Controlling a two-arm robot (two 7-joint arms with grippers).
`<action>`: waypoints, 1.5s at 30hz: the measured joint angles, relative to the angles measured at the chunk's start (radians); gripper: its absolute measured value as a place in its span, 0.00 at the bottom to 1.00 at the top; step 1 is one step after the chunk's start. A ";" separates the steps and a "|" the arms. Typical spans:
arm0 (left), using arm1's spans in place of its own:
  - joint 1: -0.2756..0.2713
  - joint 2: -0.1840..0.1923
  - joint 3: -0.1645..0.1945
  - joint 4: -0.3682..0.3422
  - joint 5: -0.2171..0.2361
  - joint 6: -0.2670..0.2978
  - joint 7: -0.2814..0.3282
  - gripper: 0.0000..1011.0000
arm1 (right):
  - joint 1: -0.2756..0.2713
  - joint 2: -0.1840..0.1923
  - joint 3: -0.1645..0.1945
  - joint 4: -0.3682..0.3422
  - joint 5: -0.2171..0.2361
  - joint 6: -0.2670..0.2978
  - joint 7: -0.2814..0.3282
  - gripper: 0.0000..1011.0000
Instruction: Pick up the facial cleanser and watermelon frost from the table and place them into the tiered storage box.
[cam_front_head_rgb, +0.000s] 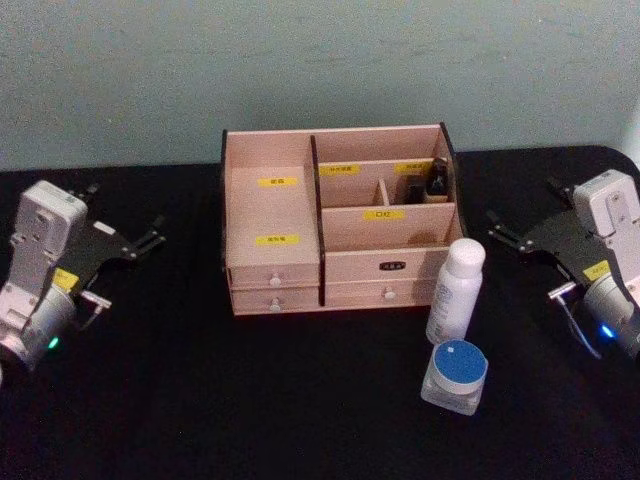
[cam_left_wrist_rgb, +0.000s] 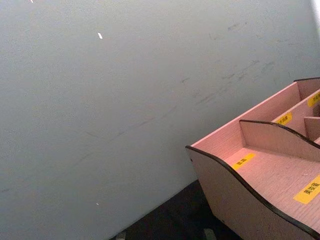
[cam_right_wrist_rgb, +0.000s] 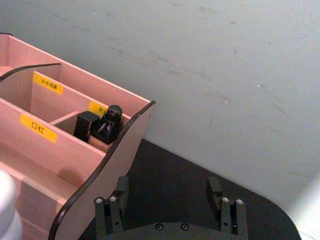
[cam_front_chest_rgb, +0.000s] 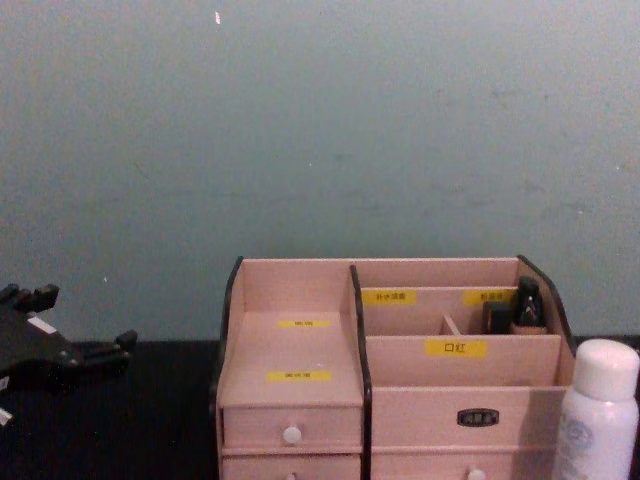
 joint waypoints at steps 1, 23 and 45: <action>0.000 0.000 0.000 0.000 0.000 0.000 0.000 0.99 | 0.000 0.000 0.000 0.000 0.000 0.000 0.000 0.99; 0.000 0.000 0.000 0.000 0.000 0.000 0.000 0.99 | 0.000 0.000 0.000 0.000 0.000 0.000 0.000 0.99; 0.000 0.000 0.000 0.000 0.000 0.000 0.000 0.99 | 0.000 0.000 0.000 0.000 0.000 0.000 0.000 0.99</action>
